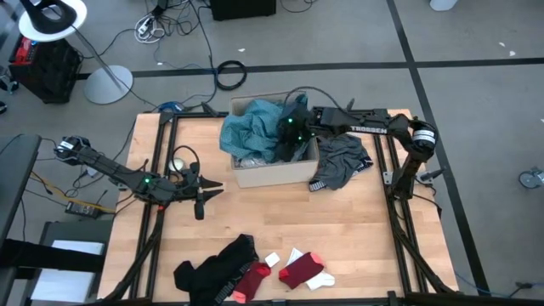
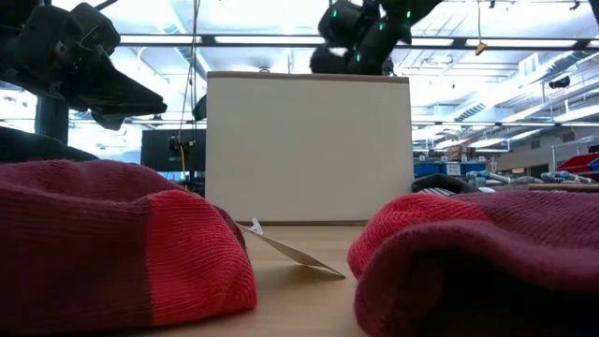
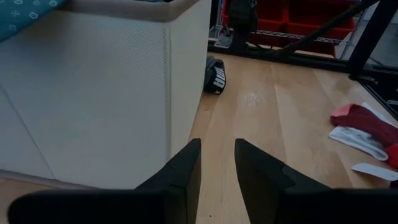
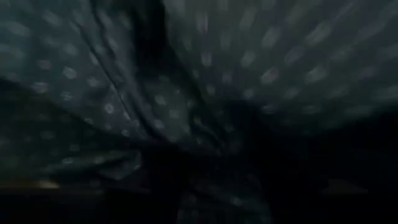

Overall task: Sort clothes
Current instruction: Put the green shirt into the laundry organizer

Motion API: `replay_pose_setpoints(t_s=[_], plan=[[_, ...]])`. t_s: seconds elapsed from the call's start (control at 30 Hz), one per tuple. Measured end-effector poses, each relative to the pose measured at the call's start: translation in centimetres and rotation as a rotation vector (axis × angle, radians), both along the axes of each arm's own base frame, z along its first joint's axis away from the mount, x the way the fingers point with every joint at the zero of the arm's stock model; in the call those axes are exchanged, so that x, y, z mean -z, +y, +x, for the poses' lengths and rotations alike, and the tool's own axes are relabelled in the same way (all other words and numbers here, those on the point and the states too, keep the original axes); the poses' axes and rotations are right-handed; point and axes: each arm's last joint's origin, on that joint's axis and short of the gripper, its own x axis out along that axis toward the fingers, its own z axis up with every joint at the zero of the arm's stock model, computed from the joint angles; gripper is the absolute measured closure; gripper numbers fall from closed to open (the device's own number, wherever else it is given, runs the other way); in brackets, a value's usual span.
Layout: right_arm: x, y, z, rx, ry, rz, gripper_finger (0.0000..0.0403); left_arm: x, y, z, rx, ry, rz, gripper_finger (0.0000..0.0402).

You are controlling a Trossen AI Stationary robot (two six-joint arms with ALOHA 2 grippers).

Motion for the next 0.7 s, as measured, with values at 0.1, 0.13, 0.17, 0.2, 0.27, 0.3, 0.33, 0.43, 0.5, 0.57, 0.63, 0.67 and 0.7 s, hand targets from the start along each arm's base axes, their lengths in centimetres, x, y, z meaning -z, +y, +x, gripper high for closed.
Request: replay_pose_setpoints(t_s=[0.1,0.13,0.17,0.2,0.27,0.3,0.33,0.43,0.5,0.57,0.63,0.67,0.7], plan=[[-3.0,0.3,-0.3,0.001,-0.076,-0.02,0.0209,0.0,0.0,0.0,0.0,0.0,0.0,0.0298],[-4.1,0.4,-0.4,-0.001,-0.108,-0.031,0.0209,0.0,0.0,0.0,0.0,0.0,0.0,0.0298],[-5.2,0.6,-0.5,-0.003,-0.138,-0.043,0.0209,0.0,0.0,0.0,0.0,0.0,0.0,0.0298],[-6.2,0.8,-0.4,-0.002,-0.169,-0.06,0.0209,0.0,0.0,0.0,0.0,-0.001,0.0,0.0298],[-8.3,1.0,-0.1,0.005,-0.253,-0.104,0.021,0.0,0.0,0.0,0.0,-0.003,-0.001,0.0298],[-9.2,1.1,0.1,-0.001,-0.297,-0.129,0.0211,-0.1,0.0,0.0,0.0,-0.006,-0.002,0.0298],[-10.0,1.2,0.5,-0.016,-0.342,-0.157,0.0212,-0.1,0.0,0.0,0.0,-0.006,-0.003,0.0298],[-10.7,1.3,2.2,-0.074,-0.432,-0.243,0.0213,-0.1,0.0,0.0,-0.001,-0.005,-0.002,0.0298],[-10.0,1.2,3.5,-0.098,-0.433,-0.269,0.0213,-0.1,0.0,0.0,-0.005,-0.006,-0.001,0.0298],[-8.6,0.9,4.7,-0.106,-0.405,-0.271,0.0213,0.0,0.0,0.0,-0.005,-0.005,-0.001,0.0298],[-6.9,0.2,5.9,-0.098,-0.368,-0.265,0.0213,0.0,0.0,0.0,-0.005,-0.004,-0.001,0.0298],[-5.8,-0.3,6.4,-0.092,-0.343,-0.259,0.0214,0.0,0.0,0.0,-0.005,-0.003,0.0,0.0298],[-4.7,-0.7,6.9,-0.084,-0.317,-0.251,0.0214,0.0,0.0,0.0,-0.005,-0.003,0.0,0.0298]])
